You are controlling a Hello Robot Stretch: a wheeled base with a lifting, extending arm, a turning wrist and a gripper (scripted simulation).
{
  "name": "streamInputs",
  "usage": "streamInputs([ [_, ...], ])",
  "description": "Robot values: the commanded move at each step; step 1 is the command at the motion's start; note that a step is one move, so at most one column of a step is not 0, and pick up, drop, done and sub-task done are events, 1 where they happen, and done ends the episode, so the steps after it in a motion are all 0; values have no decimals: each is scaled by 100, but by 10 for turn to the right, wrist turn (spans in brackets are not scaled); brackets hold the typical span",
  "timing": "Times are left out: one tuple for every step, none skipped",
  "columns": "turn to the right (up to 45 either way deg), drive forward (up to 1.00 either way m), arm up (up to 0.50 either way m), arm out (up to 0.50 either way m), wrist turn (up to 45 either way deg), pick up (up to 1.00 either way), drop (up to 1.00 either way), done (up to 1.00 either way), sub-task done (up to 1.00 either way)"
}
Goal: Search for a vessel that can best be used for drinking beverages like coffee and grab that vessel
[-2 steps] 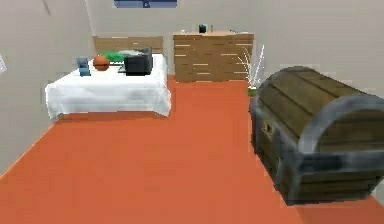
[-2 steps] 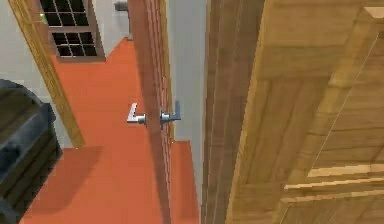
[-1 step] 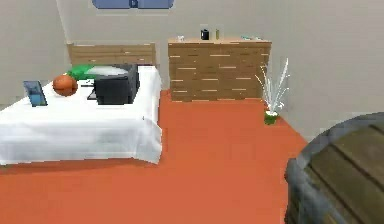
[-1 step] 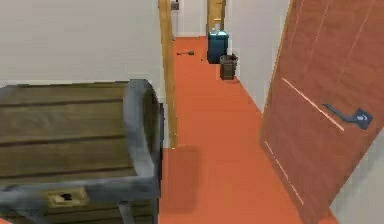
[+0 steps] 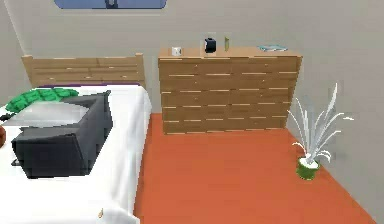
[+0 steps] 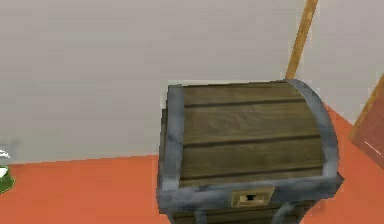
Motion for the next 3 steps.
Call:
streamInputs([
  [60, 0, 0, 0, 0, 0, 0, 0, 0],
  [0, 55, 0, 0, 0, 0, 0, 0, 0],
  [-120, 0, 0, 0, 0, 0, 0, 0, 0],
])
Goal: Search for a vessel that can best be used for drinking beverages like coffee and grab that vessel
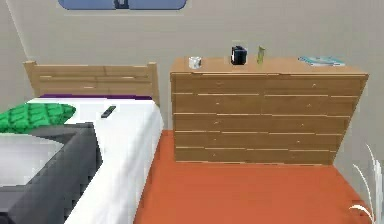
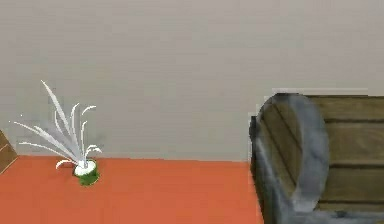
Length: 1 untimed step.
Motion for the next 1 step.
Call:
streamInputs([
  [0, 95, 0, 0, 0, 0, 0, 0, 0],
])
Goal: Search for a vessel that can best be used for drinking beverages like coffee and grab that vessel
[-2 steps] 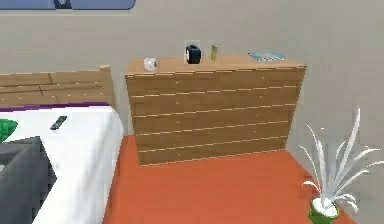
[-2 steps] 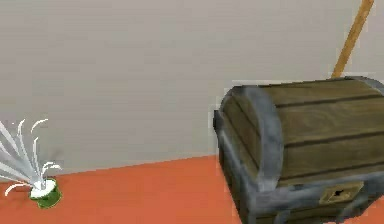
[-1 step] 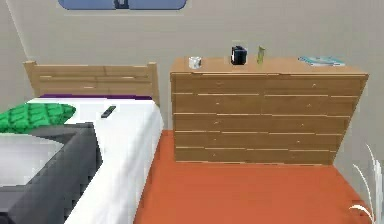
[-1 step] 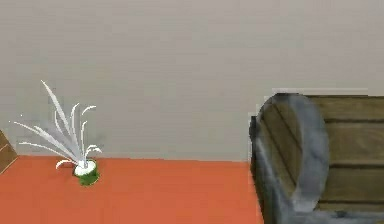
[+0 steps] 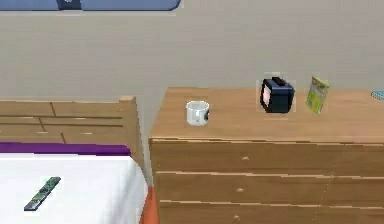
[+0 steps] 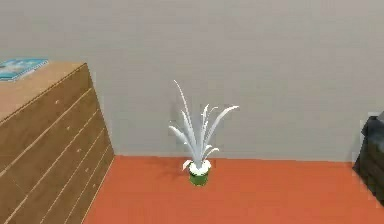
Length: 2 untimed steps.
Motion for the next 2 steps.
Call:
streamInputs([
  [-450, 0, 0, 0, 0, 0, 0, 0, 0],
  [-390, 0, 0, 0, 0, 0, 0, 0, 0],
])
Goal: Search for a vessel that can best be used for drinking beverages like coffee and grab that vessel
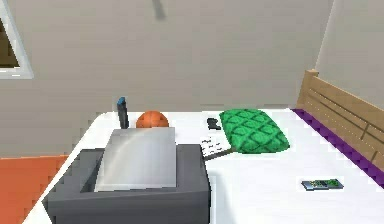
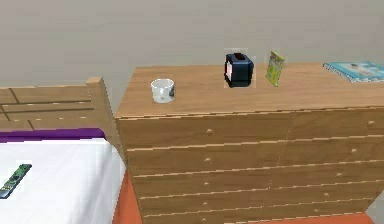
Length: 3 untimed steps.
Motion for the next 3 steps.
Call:
streamInputs([
  [0, 0, 50, 0, 0, 0, 0, 0, 0],
  [0, 0, 38, 0, 0, 0, 0, 0, 0],
  [0, 0, 0, 50, 0, 0, 0, 0, 0],
])
